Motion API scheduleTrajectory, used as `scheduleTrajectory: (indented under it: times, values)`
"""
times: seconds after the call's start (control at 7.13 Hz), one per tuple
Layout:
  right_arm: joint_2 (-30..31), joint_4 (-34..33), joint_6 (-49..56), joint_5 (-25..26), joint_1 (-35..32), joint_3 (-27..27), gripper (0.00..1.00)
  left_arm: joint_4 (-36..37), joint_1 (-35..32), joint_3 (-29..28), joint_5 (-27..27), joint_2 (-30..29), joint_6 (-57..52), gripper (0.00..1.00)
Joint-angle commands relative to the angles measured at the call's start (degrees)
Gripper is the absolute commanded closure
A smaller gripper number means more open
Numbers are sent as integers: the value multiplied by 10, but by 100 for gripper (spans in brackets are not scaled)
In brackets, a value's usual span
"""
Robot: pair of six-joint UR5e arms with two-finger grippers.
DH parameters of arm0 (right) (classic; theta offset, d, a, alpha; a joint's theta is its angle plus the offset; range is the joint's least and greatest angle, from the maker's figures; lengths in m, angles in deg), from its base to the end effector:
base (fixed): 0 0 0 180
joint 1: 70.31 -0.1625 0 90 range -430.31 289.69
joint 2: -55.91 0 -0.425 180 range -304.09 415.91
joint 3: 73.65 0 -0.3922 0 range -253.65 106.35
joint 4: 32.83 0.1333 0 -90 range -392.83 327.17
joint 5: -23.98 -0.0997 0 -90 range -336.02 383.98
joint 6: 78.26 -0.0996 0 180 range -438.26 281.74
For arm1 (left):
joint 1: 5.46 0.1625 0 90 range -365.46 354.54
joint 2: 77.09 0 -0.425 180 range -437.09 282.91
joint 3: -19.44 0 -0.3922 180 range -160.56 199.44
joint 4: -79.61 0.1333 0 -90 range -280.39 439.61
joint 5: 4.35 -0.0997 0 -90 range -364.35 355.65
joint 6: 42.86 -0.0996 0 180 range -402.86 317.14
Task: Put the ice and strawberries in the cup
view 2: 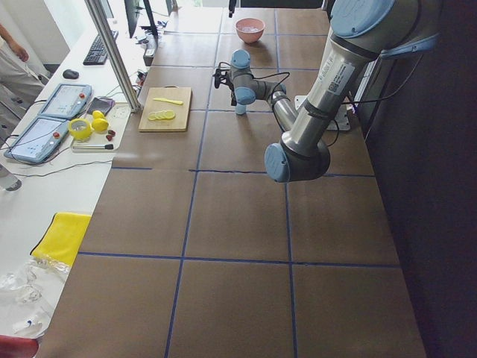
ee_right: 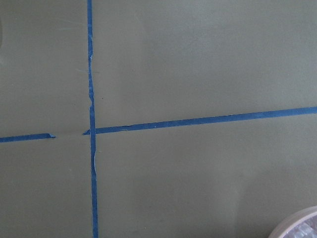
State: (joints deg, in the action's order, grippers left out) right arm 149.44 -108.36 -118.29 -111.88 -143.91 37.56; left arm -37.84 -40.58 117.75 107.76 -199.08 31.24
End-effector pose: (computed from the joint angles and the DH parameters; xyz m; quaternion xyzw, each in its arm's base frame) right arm -0.0731 -0.4672 0.4733 0.0477 -0.4505 0.0756 0.8883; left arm 0.4744 -0.4508 0.2120 0.0919 0.5623 -0.0307 0.8213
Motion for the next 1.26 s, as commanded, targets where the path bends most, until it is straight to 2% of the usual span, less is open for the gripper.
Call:
scheduleTrajectory:
  times: [0.0,0.14,0.28,0.56,0.7,0.84,0.98,1.12]
  values:
    - [9,-6,23,6,-12,-3,0,23,-98,77,54,114,-112,16]
    - [23,-8,71,7,-24,-7,0,79,-148,106,81,165,-222,16]
    - [38,-8,107,7,-30,-9,0,125,-188,130,84,223,-345,16]
    - [79,-9,187,-12,-61,-7,0,188,-297,129,85,312,-609,12]
    - [83,-35,214,-13,-73,-9,0,220,-344,126,89,339,-671,9]
    - [86,-96,305,-11,-112,-7,0,283,-408,124,149,349,-729,4]
    - [84,-168,395,-10,-149,-4,0,360,-470,123,209,353,-817,3]
    - [83,-200,444,-1,-154,-6,0,414,-495,120,213,359,-878,1]
